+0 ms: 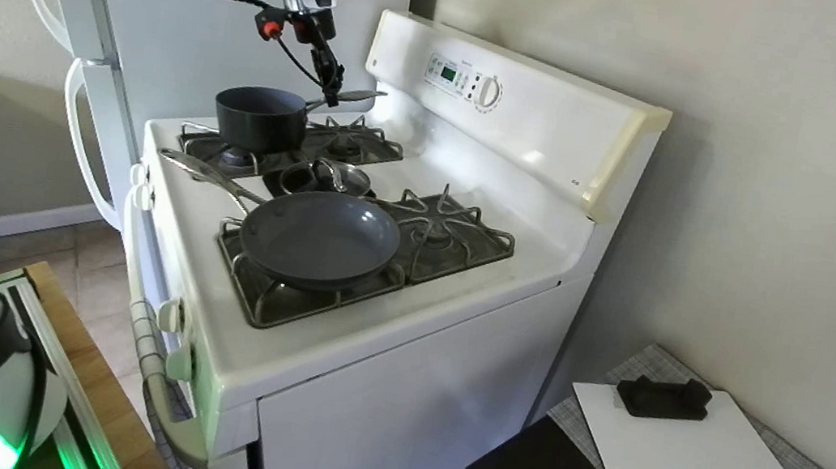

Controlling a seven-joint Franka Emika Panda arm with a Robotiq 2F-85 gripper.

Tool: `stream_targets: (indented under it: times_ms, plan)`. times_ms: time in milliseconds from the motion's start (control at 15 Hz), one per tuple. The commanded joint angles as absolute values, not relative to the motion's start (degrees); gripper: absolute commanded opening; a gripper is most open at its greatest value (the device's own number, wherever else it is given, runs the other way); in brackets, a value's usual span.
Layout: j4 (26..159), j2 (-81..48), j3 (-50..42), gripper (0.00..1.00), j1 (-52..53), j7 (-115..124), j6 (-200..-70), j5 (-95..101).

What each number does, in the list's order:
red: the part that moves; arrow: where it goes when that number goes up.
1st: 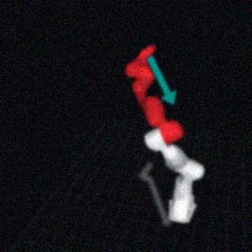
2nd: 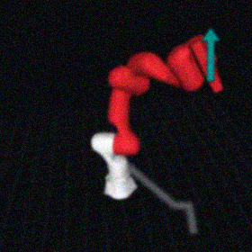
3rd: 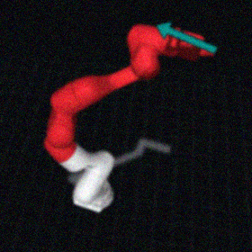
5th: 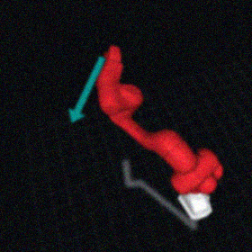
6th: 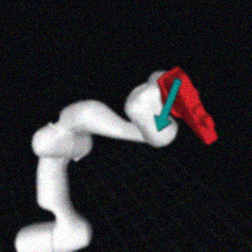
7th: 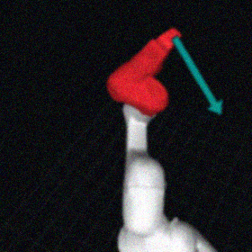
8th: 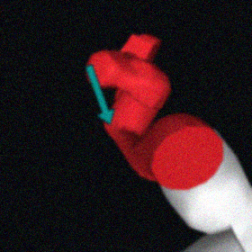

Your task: Move the pot backwards then put the lid on top

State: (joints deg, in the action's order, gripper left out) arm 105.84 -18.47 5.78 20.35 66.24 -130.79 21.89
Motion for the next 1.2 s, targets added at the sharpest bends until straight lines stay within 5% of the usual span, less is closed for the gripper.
stream_targets:
  times_ms: [0,1133]
  plan:
    - [102.6,-20.8,3.9,0.05,22.0,74.2,-130.2,24.0]
    - [97.5,-23.8,0.6,0.05,22.2,81.4,-126.8,22.0]
